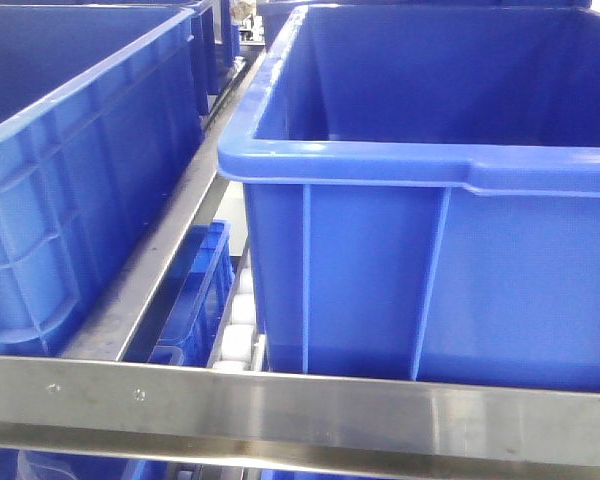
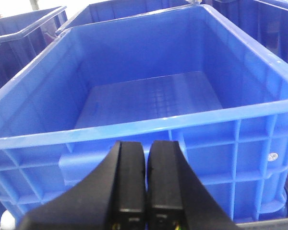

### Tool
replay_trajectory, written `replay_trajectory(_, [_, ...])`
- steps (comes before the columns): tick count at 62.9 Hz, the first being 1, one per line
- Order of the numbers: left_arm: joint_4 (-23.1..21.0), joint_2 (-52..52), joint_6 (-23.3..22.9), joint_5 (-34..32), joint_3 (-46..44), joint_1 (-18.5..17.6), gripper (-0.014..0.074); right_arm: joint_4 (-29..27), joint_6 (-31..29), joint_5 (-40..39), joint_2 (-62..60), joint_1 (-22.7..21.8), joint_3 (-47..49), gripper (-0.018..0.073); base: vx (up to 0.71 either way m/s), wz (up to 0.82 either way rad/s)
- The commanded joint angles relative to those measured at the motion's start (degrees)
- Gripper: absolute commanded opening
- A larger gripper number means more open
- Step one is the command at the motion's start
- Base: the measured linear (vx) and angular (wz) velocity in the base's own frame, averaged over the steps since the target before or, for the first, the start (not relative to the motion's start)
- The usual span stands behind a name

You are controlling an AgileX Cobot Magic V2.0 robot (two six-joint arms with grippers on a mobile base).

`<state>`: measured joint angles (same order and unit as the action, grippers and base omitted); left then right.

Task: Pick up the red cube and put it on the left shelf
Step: 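Lower the held red cube with the right gripper into a blue bin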

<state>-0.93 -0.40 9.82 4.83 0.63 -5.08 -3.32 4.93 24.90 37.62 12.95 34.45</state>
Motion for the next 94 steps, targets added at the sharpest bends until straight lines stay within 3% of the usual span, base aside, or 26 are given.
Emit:
replay_trajectory(1, [-0.3, 0.3, -0.1, -4.8, 1.3, 0.0, 0.0101, 0.5, -0.2, -5.0, 0.0, -0.4, 1.6, 0.0029, -0.08, 0.5])
replay_trajectory(94, [-0.3, 0.3, -0.1, -4.8, 1.3, 0.0, 0.0101, 0.4, -0.2, -5.1, 0.0, -0.4, 1.6, 0.0029, 0.0, -0.02])
